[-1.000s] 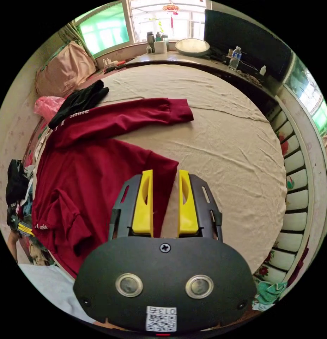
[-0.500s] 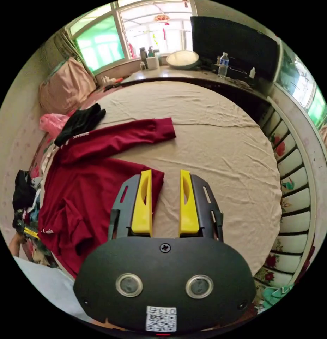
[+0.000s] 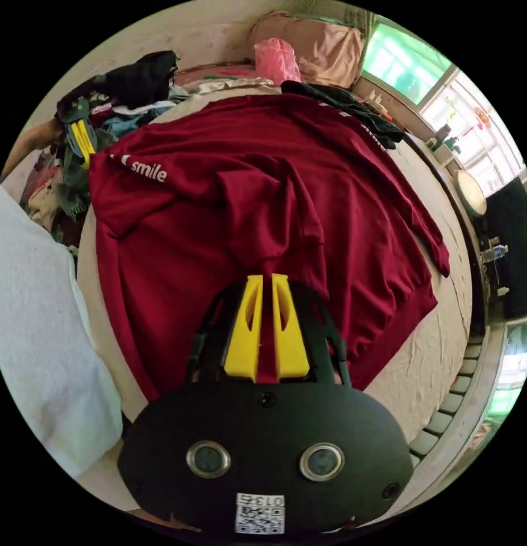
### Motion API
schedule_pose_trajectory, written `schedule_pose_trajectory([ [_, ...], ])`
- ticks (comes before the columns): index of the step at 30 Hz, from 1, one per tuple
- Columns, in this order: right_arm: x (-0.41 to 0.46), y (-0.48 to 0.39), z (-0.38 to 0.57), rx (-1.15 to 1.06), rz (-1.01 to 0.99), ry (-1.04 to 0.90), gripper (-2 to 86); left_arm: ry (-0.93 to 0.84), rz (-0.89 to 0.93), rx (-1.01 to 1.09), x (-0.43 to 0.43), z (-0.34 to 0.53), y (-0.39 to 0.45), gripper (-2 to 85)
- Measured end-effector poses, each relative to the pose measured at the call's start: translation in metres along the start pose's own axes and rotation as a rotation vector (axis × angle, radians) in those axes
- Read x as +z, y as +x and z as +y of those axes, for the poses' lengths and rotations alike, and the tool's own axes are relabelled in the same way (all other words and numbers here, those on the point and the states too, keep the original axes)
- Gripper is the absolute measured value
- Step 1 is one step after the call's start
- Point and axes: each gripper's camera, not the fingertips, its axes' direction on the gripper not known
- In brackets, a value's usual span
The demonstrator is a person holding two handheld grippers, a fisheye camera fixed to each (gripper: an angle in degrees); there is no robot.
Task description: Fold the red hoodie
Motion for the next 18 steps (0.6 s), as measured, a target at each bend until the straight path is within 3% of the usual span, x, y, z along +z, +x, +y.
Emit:
schedule_pose_trajectory([
  [9, -0.089, 0.09, 0.054, 0.529, -0.172, 0.293, 3.0, 0.094, -0.106, 0.091, -0.023, 0.02, 0.019, 0.1],
  [18, -0.183, 0.126, -0.03, 0.399, 0.074, 0.488, 3.1, 0.239, -0.153, 0.174, -0.069, 0.025, 0.024, 0.0],
])
